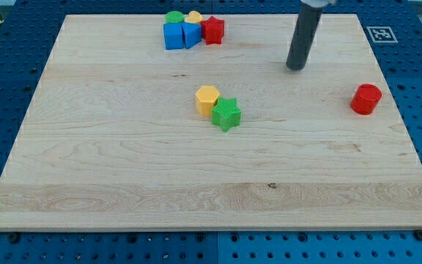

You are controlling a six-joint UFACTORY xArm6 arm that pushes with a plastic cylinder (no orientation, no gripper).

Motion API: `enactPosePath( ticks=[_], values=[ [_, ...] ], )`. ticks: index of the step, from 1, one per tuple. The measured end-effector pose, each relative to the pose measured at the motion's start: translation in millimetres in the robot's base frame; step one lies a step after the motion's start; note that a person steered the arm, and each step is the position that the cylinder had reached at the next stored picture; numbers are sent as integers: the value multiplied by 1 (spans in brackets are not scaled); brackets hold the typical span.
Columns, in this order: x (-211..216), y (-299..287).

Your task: Slightly move the yellow heart and blue triangle towards down

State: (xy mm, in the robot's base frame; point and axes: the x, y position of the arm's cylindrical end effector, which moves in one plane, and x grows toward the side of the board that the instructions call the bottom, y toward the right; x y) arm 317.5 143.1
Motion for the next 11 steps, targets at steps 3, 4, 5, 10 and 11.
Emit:
enactPosePath(
  ticks=[3, 4, 5, 10, 11],
  values=[
    [-117, -144],
    [-123, -158],
    [-120, -175],
    [-66, -183],
    [-90, -181]
  ],
)
